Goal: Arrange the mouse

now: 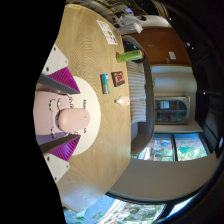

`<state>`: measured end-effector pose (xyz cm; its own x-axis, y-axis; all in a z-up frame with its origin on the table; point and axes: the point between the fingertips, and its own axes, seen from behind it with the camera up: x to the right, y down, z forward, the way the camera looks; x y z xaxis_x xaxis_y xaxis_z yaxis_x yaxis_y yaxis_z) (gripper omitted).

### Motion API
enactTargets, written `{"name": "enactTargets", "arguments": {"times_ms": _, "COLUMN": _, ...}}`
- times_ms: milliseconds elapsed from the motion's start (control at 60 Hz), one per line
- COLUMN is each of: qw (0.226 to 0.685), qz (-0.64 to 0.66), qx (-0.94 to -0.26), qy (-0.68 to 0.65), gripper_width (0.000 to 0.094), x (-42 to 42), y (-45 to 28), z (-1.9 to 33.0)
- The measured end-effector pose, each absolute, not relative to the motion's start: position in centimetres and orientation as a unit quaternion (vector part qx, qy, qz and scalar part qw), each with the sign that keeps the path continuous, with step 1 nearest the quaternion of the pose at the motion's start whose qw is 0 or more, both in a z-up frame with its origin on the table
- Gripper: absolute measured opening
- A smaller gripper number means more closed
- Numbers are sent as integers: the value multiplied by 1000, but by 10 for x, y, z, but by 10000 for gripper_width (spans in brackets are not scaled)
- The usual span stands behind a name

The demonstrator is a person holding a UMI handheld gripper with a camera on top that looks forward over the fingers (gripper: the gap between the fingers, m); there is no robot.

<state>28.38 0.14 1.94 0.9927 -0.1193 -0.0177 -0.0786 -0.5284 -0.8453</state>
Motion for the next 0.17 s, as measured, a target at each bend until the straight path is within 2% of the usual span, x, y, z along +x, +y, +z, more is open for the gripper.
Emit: {"name": "enactTargets", "arguments": {"times_ms": 167, "qw": 512, "qz": -2, "qx": -858, "qy": 53, "gripper_width": 854, "x": 262, "y": -54, "z": 48}}
